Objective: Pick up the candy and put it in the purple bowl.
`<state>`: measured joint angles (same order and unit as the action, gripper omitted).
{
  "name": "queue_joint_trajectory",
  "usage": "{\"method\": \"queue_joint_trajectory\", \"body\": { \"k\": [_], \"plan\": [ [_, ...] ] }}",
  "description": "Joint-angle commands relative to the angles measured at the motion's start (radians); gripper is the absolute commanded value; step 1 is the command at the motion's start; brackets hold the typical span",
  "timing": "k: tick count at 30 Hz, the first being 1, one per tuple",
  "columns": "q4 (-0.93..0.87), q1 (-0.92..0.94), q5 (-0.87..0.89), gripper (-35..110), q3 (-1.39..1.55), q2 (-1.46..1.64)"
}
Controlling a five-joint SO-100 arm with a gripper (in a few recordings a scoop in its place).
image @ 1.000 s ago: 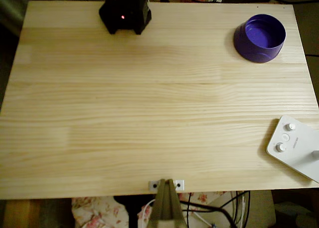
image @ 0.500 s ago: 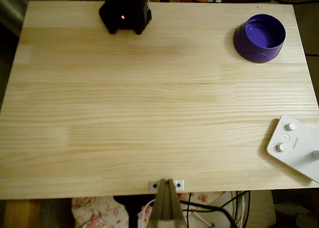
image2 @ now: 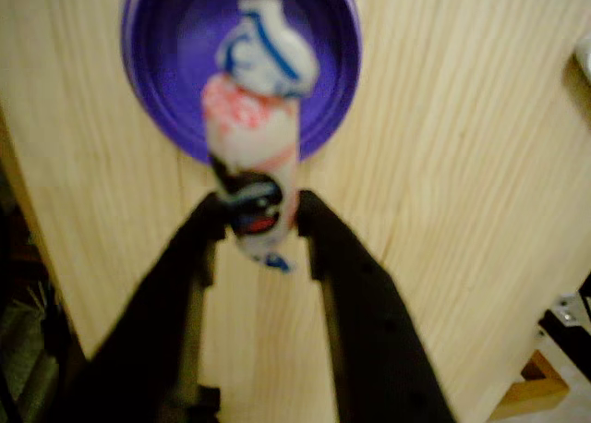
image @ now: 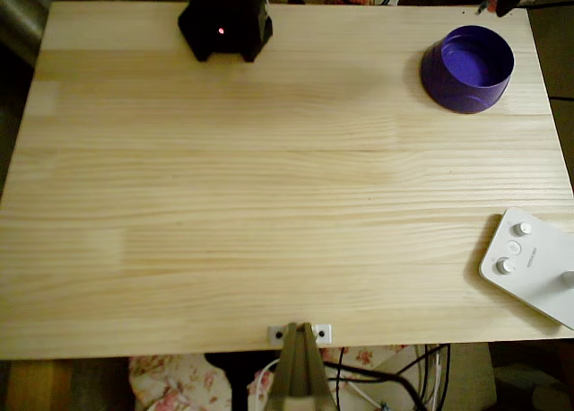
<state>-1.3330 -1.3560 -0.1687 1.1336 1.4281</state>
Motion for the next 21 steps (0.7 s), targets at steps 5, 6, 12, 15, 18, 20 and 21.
{"method": "queue_joint_trajectory", "body": {
  "k": [5,6,12,15,18,20,21],
  "plan": [
    [0.052,-0.008,-0.009,5,-0.112,-0.025],
    [0.057,-0.008,-0.012,5,-0.114,-0.035],
    [0.080,-0.021,-0.014,5,-0.129,-0.071],
    [0.084,-0.021,-0.023,5,-0.130,-0.092],
    [0.091,-0.011,-0.028,5,-0.133,-0.101],
    [0.091,-0.009,-0.028,5,-0.141,-0.101],
    [0.091,-0.009,-0.028,5,-0.143,-0.101]
  ]
}}
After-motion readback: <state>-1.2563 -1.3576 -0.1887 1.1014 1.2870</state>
